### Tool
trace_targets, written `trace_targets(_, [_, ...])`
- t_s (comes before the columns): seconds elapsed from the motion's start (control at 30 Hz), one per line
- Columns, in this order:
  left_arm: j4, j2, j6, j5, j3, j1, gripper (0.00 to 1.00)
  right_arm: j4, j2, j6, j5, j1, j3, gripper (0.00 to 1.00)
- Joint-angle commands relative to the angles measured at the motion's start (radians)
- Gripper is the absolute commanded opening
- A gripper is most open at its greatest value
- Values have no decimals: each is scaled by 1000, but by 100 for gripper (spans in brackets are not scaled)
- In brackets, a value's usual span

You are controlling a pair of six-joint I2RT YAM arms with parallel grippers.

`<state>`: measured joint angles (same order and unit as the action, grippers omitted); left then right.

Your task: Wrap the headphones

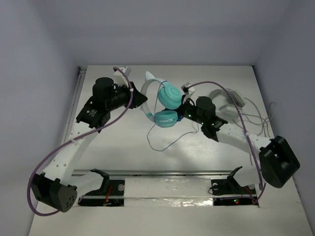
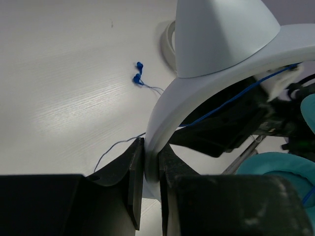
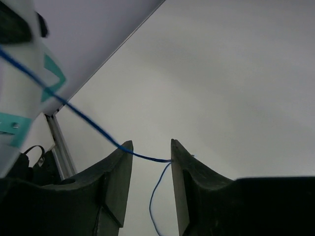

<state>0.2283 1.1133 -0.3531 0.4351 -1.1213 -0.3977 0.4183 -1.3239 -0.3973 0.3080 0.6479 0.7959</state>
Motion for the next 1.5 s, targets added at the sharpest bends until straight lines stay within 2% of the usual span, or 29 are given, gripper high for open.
trace_targets(0.0, [-90, -26, -73, 24, -104, -1, 0, 211, -86, -34, 60, -10, -8, 44])
trace_targets(0.07, [-90, -27, -92, 17, -115, -1, 0, 246, -124, -46, 37, -10, -4, 49])
trace_targets(0.1, [-92, -27, -95, 20, -127, -1, 0, 257, -161, -51, 28, -10, -1, 58])
trace_targets(0.17, [-93, -27, -113, 25, -140, -1, 0, 281, -199, -58, 25, -10, 9, 64])
trace_targets(0.3, [-87, -21, -130, 10, -166, -1, 0, 349, -282, -98, 26, -10, 9, 68])
trace_targets(0.43, [-83, -23, -149, -41, -186, -1, 0, 472, -366, -152, 58, -10, 3, 68])
trace_targets(0.47, [-93, -23, -155, -41, -189, -1, 0, 494, -403, -159, 59, 22, 2, 68])
trace_targets(0.6, [-110, -15, -195, -47, -209, -1, 0, 553, -478, -184, -10, 81, 0, 66])
trace_targets(0.7, [-106, -20, -214, -61, -225, -1, 0, 669, -546, -236, -26, 81, -21, 64])
trace_targets(0.83, [-84, -23, -225, -113, -250, -1, 0, 761, -635, -273, 75, 91, -6, 59])
trace_targets(1.1, [-121, 2, -253, -137, -294, -1, 0, 800, -692, -302, 80, 122, -24, 59])
trace_targets(1.2, [-119, 14, -256, -151, -314, -1, 0, 798, -693, -313, 89, 140, -24, 53])
trace_targets(1.23, [-118, 17, -251, -173, -317, -1, 0, 792, -695, -314, 91, 151, -26, 45])
trace_targets(1.3, [-121, 23, -251, -202, -321, -1, 0, 798, -701, -327, 112, 176, -32, 36])
trace_targets(1.4, [-161, 31, -271, -245, -305, -1, 0, 904, -757, -406, 202, 187, -31, 29])
trace_targets(1.43, [-178, 31, -279, -262, -298, -1, 0, 975, -771, -432, 221, 196, -30, 20])
trace_targets(1.47, [-190, 33, -291, -271, -292, -1, 0, 1005, -781, -458, 239, 196, -34, 16])
